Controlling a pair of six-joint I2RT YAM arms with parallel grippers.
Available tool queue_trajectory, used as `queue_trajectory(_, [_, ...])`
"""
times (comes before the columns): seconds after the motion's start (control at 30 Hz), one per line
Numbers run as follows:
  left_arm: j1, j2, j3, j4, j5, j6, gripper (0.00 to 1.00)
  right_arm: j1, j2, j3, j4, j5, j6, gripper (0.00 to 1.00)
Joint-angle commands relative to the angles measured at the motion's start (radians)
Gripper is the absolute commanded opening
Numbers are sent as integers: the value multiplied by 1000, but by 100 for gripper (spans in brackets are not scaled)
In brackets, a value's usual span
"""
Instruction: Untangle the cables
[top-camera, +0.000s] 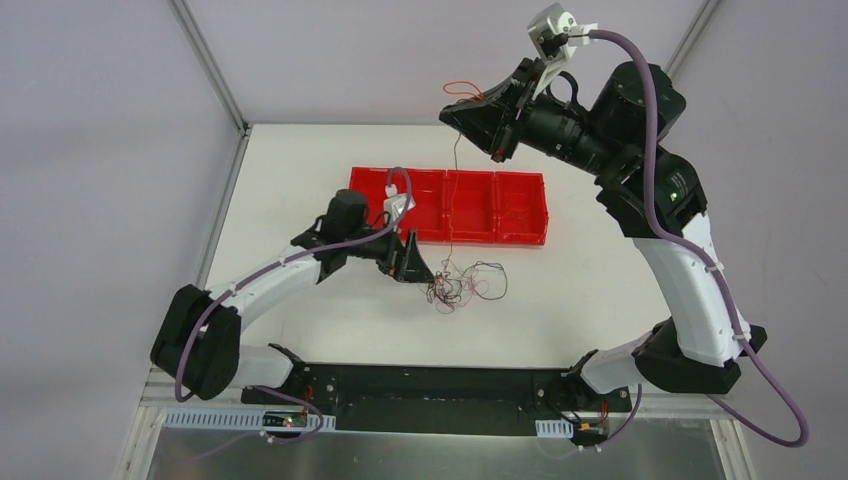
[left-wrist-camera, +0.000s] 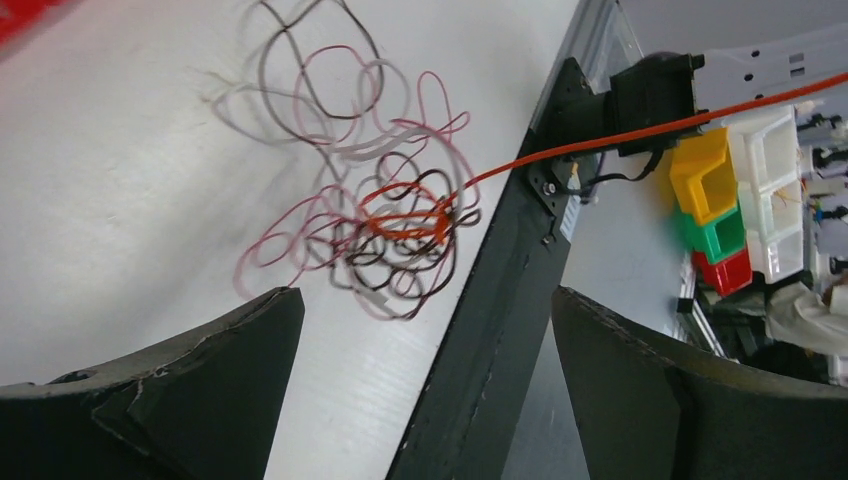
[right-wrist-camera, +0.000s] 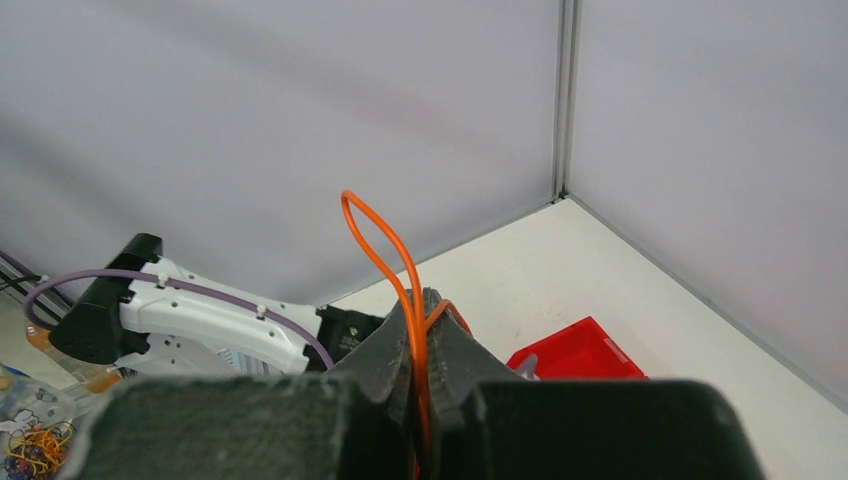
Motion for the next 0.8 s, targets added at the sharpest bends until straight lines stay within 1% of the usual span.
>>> queue_trajectory(0.0, [-97,61,40,176,-34,-83,99,-2,-5,48,77,8,50,0])
queue_trajectory(0.03, [-109,75,45,184,-58,-86,99,-2,-4,48,81,7,58,0])
queue_trajectory(0.07, [-115,92,48,183,-92,-88,95,-1,-1,52,92,10,70,0])
queue_trajectory(0.1, [-116,109,52,175,-129,-87,88,-2,5,63,99,17,88,0])
queue_trajectory(0.13, [-115,125,63,136,-185,-71,78,-2,14,85,97,27,102,0])
queue_trajectory(0.2, [-112,149,83,3,-286,9,55,-3,40,166,86,54,117,0])
queue_trajectory(0.27, [-84,169,73,-102,-329,80,32,-9,53,244,92,97,129,0])
queue_trajectory(0.33, [-29,208,59,-203,-317,96,17,-14,49,282,110,130,114,0])
queue_trajectory(0.4, [49,233,30,-250,-276,99,3,-14,31,284,131,162,69,0])
queue_trajectory(0.43, [93,232,12,-260,-267,102,0,-15,23,279,138,180,57,0])
queue_trajectory(0.5, [161,222,-4,-306,-277,121,0,-15,8,274,151,212,27,0])
queue_trajectory(0.53, [197,223,-8,-322,-247,114,0,-16,0,269,161,230,13,0])
queue_trajectory(0.6, [226,219,11,-389,-194,161,0,-17,-10,265,178,246,-6,0])
queue_trajectory(0.63, [234,211,25,-415,-158,197,0,-17,-12,265,178,239,-10,0])
queue_trajectory(0.67, [242,175,28,-420,-55,222,0,-17,-17,257,177,231,-7,0])
queue_trajectory(0.7, [248,135,30,-421,18,247,3,-18,-21,246,174,220,-4,0])
queue_trajectory(0.73, [250,88,30,-421,68,275,18,-17,-29,225,170,209,4,0])
queue_trajectory(0.77, [250,33,30,-420,91,296,37,-17,-34,200,169,193,11,0])
